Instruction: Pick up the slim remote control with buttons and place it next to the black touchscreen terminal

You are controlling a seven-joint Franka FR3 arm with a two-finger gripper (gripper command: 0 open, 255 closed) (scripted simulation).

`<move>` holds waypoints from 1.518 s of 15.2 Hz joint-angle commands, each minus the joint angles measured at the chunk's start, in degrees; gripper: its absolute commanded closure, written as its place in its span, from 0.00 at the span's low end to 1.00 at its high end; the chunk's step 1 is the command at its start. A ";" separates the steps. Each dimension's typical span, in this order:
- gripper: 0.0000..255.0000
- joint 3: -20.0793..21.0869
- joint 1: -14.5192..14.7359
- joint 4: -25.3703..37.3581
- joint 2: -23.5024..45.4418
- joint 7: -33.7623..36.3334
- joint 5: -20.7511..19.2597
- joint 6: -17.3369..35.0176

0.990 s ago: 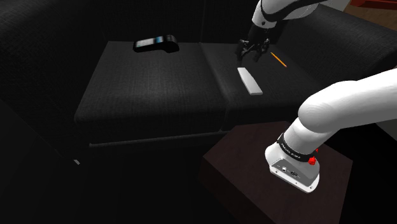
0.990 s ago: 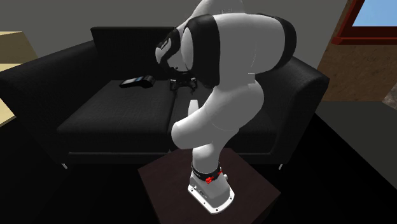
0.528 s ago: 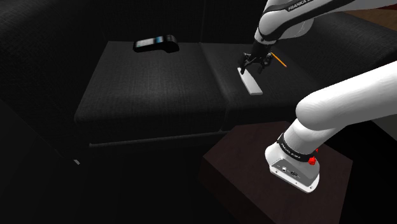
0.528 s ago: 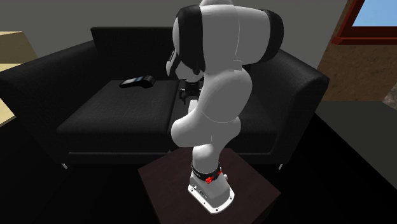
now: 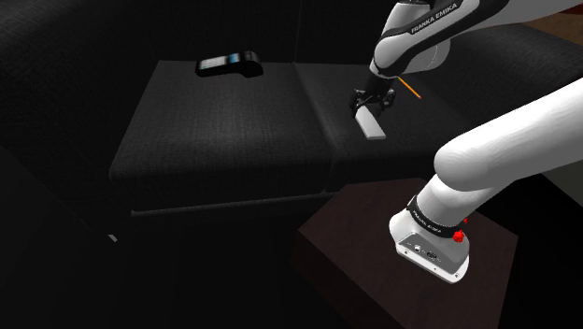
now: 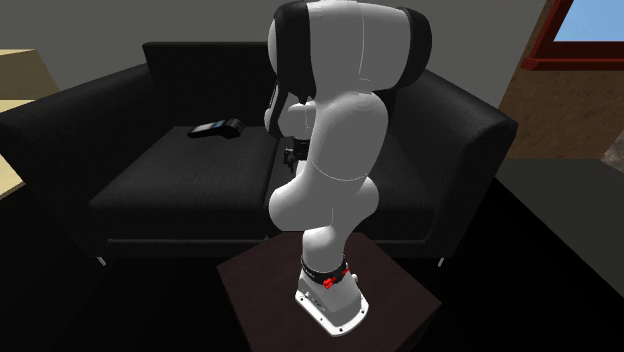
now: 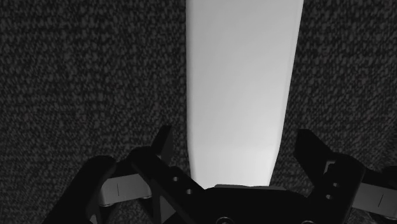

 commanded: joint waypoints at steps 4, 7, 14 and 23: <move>0.00 -0.06 -0.02 -0.05 0.41 -0.05 -0.01 0.51; 0.00 -0.06 -0.02 -0.06 0.40 -0.05 -0.01 0.49; 1.00 -0.05 -0.01 -0.06 0.40 -0.04 -0.01 0.50; 1.00 0.19 -0.02 2.12 -3.63 -0.08 0.12 -5.71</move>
